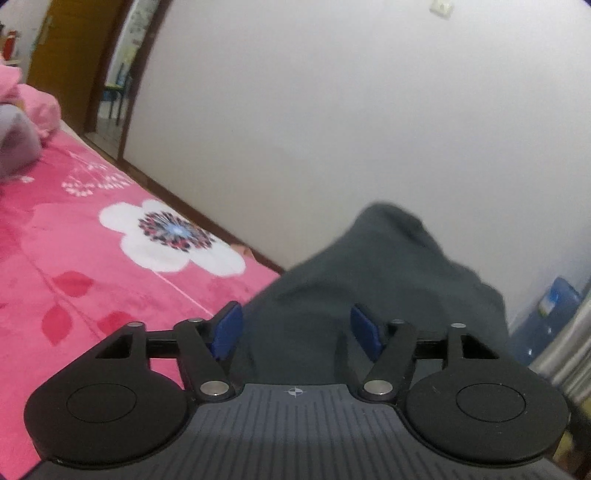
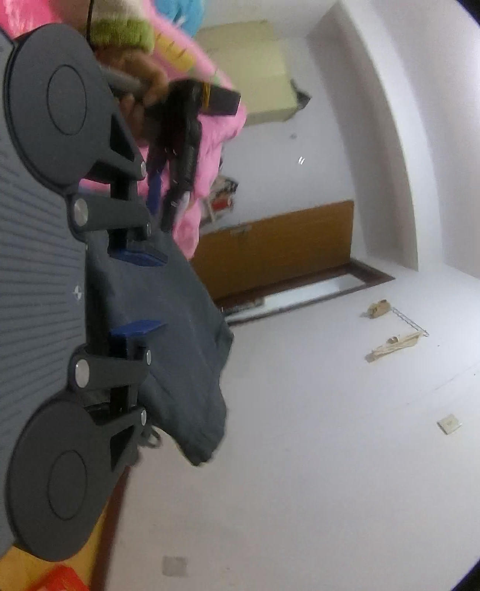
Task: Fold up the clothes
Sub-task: 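Lower the trousers onto the clothes stack with both grippers and open them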
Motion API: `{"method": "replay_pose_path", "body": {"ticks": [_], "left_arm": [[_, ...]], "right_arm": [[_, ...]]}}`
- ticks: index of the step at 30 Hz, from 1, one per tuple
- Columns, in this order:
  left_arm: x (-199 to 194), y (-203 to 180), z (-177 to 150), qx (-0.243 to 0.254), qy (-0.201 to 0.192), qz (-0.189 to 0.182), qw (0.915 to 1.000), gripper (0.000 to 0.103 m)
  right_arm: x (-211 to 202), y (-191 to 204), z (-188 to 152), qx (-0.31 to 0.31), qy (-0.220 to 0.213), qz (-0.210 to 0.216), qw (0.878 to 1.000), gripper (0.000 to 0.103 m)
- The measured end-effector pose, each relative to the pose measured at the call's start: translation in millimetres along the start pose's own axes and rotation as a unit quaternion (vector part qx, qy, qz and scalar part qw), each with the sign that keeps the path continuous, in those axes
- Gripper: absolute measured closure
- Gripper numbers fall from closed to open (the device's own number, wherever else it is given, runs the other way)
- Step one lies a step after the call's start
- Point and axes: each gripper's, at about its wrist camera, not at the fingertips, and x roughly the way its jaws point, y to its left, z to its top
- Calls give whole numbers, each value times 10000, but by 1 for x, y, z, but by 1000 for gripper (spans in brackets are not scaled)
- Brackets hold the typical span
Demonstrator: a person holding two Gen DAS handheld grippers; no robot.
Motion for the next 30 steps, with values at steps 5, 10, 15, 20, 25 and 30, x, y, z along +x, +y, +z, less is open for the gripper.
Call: {"method": "replay_pose_path", "body": {"ticks": [5,10,15,20,25,30], "left_arm": [[9,25,3,-407,182,162,9989,30],[7,43,-1,-1520,444,-122,9873,30],[18,42,-5,-1649,573,-281,9842,48],[29,39,-12,-1876,646,-229,9798,69],[20,27,-8,-1607,302,-290,9861,93],[8,25,2,-1452,87,-357,9887,95]], "right_arm": [[-18,-26,-26,2077,282,256,9775,48],[-3,-53,-46,3696,645,758,9239,45],[21,-45,-34,3589,904,894,9247,46],[20,-40,-41,3638,1027,742,9228,69],[11,-32,-37,3511,974,722,9284,94],[7,-19,-27,3364,907,902,9330,95]]}}
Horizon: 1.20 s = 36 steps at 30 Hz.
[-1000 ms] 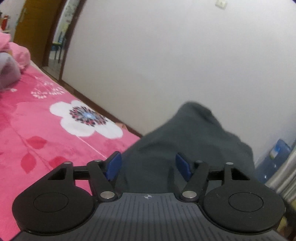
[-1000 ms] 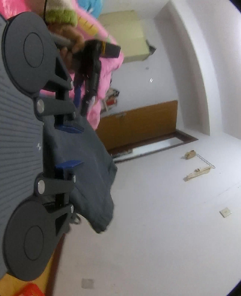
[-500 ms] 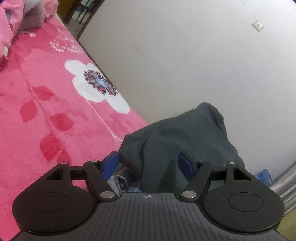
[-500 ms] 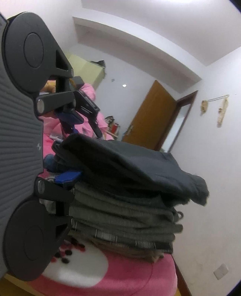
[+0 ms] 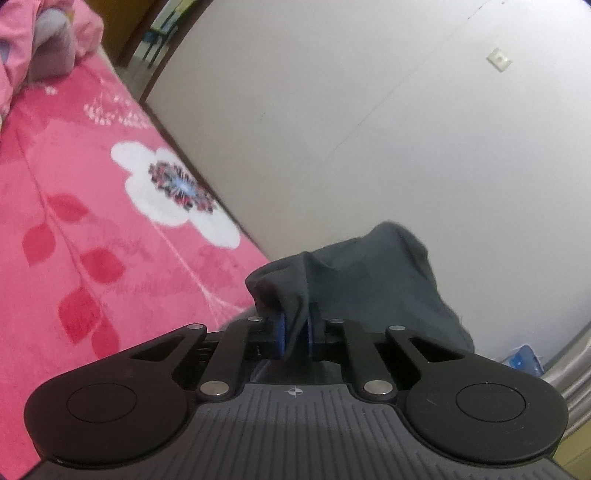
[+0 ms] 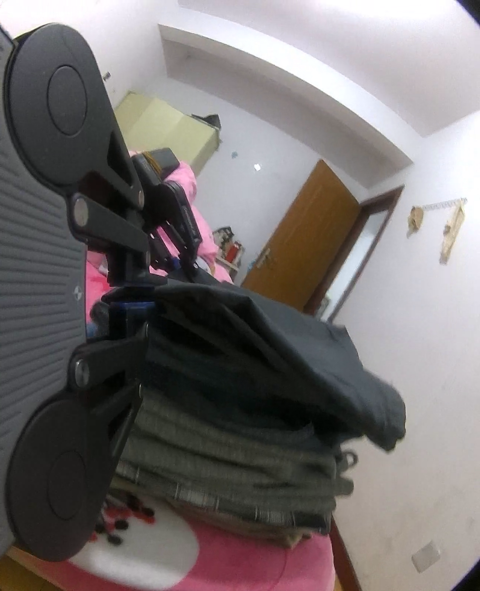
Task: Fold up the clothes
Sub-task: 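Lower the trousers onto the clothes stack with both grippers and open them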
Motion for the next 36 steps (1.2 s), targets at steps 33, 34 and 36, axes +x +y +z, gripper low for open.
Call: {"method": "replay_pose_path", "body": {"ticks": [33,34,36], "left_arm": [[-144,-2,-7,313,-621,1598,9847,53],[-162,-6,-11,352,-672,1710,9823,51],[-199,-14,-28,476,-767,1922,9772,45]], "right_arm": [[-60,67,-2,-1873,-158,-614,9803,55],[-59,76,3,-2022,-231,-617,9771,55],[-51,89,13,-2268,-375,-605,9713,55]]}}
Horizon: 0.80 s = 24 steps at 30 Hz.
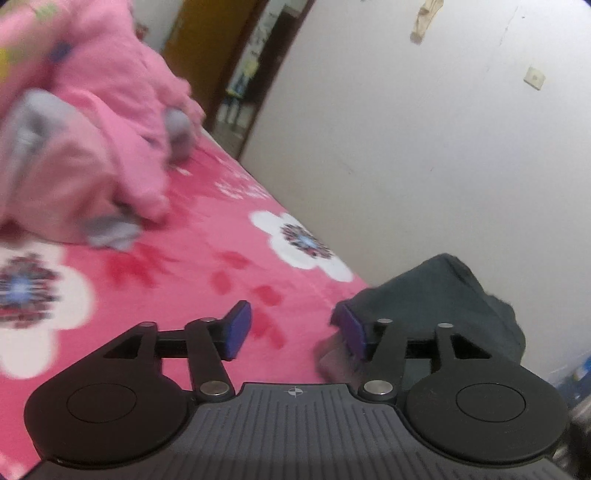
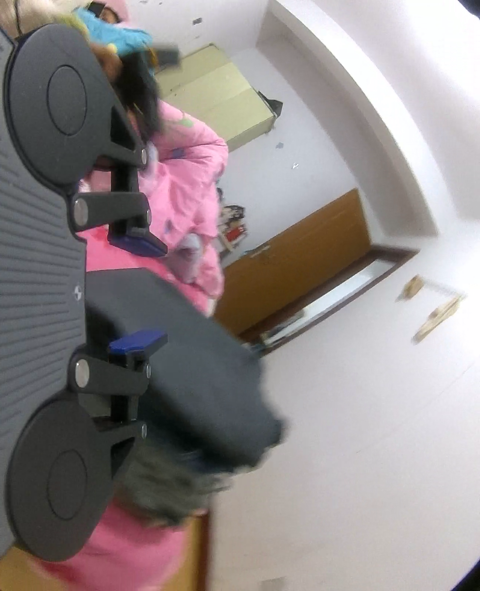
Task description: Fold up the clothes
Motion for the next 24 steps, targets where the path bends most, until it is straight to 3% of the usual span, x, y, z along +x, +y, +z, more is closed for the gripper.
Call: {"method": "replay_pose_path", "body": {"ticks": [2,4,7,9,11,16,18,22,24], "left_arm": [[-35,6,-15,106,-61,184,9998,43],[-67,12,-33,185,-117,324,9992,35],[-103,24,-64,130,-285,319,9990,26],[-120,29,-83,104,-458,312,9984,15],[-131,30,-102,126,-623,251,9977,5],[-147,21,-140,309,-755,12,9967,0],[-153,18,-151,387,-776,23,9962,0],[-169,24,-168,222,-783,151,9966,0],[-176,29,-175,158,-799,387,9959,0]], "right_arm": [[19,-6,10,-30,22,-276,9996,56],[42,-21,11,87,346,-942,9949,57],[31,-24,4,383,426,-1499,9870,57],[-1,0,-4,219,95,-1155,9930,55],[-22,31,-11,-90,-51,-1149,9933,46],[-51,99,-34,-846,262,-868,9923,19],[-57,126,-46,-1214,428,-905,9875,0],[-64,170,-63,-1640,418,-1047,9800,0],[-65,184,-70,-1637,474,-1044,9798,0]]}}
